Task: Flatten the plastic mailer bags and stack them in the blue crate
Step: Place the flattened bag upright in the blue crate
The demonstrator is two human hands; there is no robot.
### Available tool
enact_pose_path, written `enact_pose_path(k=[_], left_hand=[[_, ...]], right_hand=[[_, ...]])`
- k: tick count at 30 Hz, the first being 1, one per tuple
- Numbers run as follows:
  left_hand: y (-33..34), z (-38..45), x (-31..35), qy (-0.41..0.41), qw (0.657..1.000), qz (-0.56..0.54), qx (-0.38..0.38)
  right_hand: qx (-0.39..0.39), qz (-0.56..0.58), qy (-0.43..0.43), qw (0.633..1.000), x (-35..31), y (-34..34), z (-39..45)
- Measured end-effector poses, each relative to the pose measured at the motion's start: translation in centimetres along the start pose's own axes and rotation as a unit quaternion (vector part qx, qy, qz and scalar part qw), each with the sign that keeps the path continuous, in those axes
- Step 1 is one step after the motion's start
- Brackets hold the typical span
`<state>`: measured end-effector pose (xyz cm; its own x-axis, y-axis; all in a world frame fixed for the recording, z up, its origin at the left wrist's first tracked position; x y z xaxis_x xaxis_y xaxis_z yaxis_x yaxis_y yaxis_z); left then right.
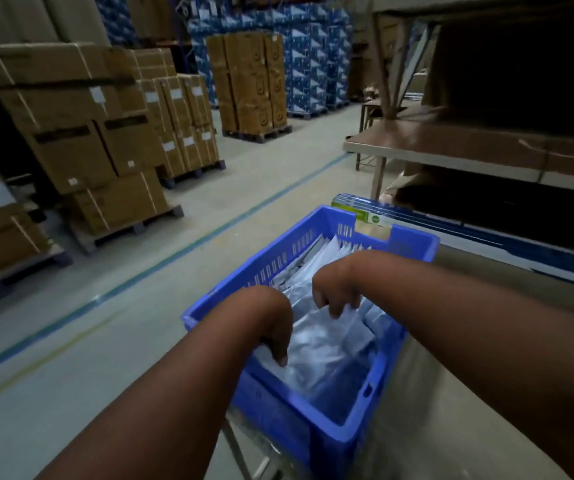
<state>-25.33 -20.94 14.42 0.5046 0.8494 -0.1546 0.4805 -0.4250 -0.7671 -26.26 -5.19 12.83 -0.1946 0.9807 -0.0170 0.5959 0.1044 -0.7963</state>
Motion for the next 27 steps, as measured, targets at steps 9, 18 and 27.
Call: enact_pose_path(k=[9,18,27], left_hand=[[3.0,4.2,-0.9,-0.049,0.999,0.008,0.017],[3.2,4.5,-2.6,-0.08,0.991,-0.026,0.107],[3.1,4.2,-2.5,-0.082,0.991,-0.01,0.109]], right_hand=[[0.005,-0.097,-0.015,0.995,-1.2,1.0,6.9],[0.163,-0.071,-0.044,0.983,-0.2,-0.2,7.5],[0.222,-0.12,0.05,0.966,-0.9,0.7,4.8]])
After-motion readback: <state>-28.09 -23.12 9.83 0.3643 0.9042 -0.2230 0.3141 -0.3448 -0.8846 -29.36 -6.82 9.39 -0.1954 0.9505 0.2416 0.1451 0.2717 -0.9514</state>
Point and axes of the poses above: each hand's wrist, its own z-axis towards the middle knuckle, its own y-axis out of the palm, x = y × z, the point moved 3 cm from there along z, towards the middle knuckle, and after that the axes turned 5 degrees about -y, right-handed, at the moved point
